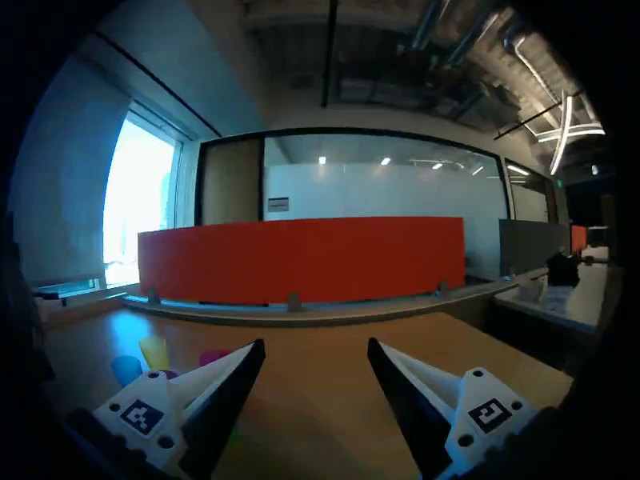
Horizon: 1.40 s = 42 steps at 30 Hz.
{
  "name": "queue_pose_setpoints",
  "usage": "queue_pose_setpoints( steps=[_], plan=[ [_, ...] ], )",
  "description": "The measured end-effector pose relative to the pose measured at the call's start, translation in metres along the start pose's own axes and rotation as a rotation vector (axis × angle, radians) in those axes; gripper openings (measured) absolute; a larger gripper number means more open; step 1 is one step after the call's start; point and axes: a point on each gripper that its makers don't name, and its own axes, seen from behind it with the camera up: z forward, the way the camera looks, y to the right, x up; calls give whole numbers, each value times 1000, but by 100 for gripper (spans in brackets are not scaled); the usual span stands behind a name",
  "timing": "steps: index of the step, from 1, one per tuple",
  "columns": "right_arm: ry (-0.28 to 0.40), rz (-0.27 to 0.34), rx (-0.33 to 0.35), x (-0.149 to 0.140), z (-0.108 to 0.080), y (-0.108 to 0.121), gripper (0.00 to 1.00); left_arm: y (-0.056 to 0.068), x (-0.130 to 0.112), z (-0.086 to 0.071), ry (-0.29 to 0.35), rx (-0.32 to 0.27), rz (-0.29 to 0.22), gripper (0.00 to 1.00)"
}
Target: Pour water
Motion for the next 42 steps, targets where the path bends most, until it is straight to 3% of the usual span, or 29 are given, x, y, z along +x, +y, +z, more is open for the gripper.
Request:
queue_pose_setpoints(
  steps=[8, 20, 30, 42],
  plan=[
    [-25, -1, -16, -5, 3, 2, 100, -4, -5, 6, 28, 46, 37, 99],
    [-52, -16, -59, -8, 4, 11, 100, -4, -39, 12, 16, 58, 57, 99],
    [-73, -10, -79, -13, 3, 20, 100, -8, -60, 15, 9, 62, 40, 99],
    [-69, -9, -87, -12, 2, 23, 99, -7, -62, 16, 26, 55, 18, 99]
  ],
)
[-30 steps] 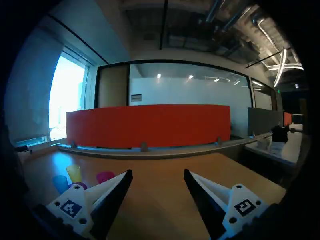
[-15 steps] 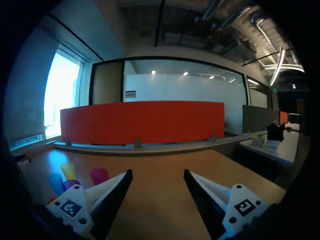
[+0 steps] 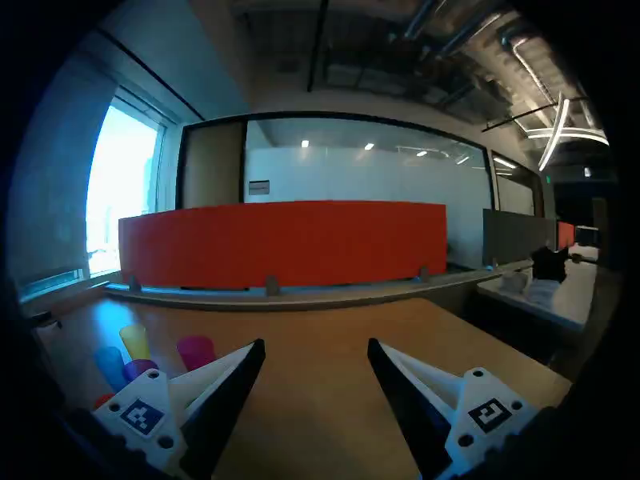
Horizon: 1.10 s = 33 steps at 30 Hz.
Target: Pour water
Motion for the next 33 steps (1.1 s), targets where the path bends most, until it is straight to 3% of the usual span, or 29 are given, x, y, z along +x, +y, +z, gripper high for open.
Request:
queue_pose_setpoints(
  steps=[9, 23, 33],
  plan=[
    [3, 13, -7, 3, -2, 5, 100, 0, 0, 1, 8, -12, -27, 99],
    [4, 15, -19, 3, -1, 10, 100, 3, 0, 0, 8, -24, -27, 99],
    [41, -28, -1, 11, -4, 8, 99, 2, 0, 0, 7, -26, -28, 99]
  ],
)
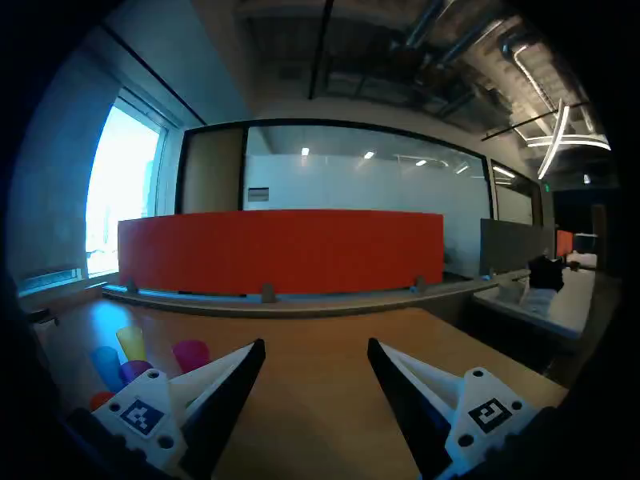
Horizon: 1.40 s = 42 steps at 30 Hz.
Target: Pour water
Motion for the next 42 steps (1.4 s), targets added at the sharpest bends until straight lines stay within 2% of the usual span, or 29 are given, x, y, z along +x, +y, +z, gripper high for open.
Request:
queue_pose_setpoints(
  steps=[8, 14, 23, 30, 42],
  plan=[
    [55, -33, 38, 7, -4, -2, 100, 0, 0, -1, 0, 1, 0, 99],
    [69, -40, 60, -1, -6, -4, 100, 0, 0, -1, 0, 1, 0, 99],
    [82, -14, 111, -8, -3, -18, 100, -1, 0, -1, 0, 1, 0, 99],
    [95, 1, 90, -17, 8, -18, 99, -1, 0, -1, 0, 1, 0, 99],
    [60, -2, 86, -52, 14, -26, 99, -1, 1, -1, 0, 1, 0, 99]
  ],
)
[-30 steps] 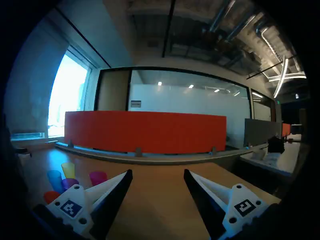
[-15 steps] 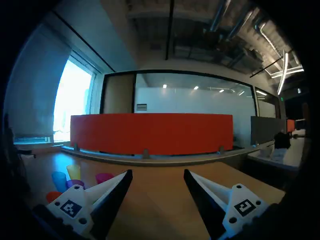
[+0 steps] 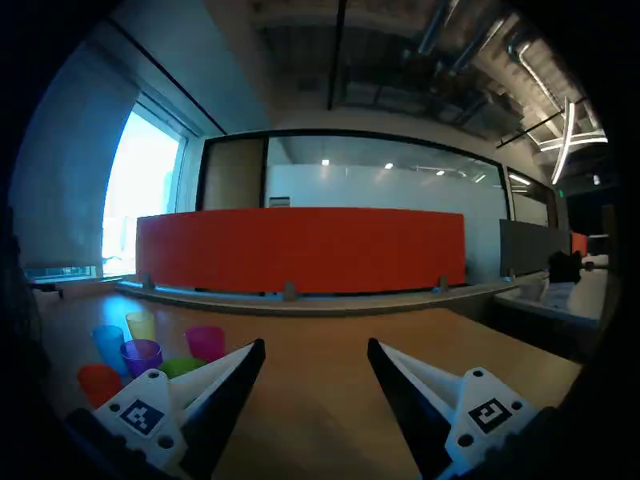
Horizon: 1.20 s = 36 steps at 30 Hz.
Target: Pour water
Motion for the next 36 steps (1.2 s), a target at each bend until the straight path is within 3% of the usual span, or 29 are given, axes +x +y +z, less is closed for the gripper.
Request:
queue_pose_setpoints(
  steps=[36],
  plan=[
    [-30, -2, -12, -14, 0, 3, 100, 0, -1, -1, 0, 0, 0, 99]
  ],
)
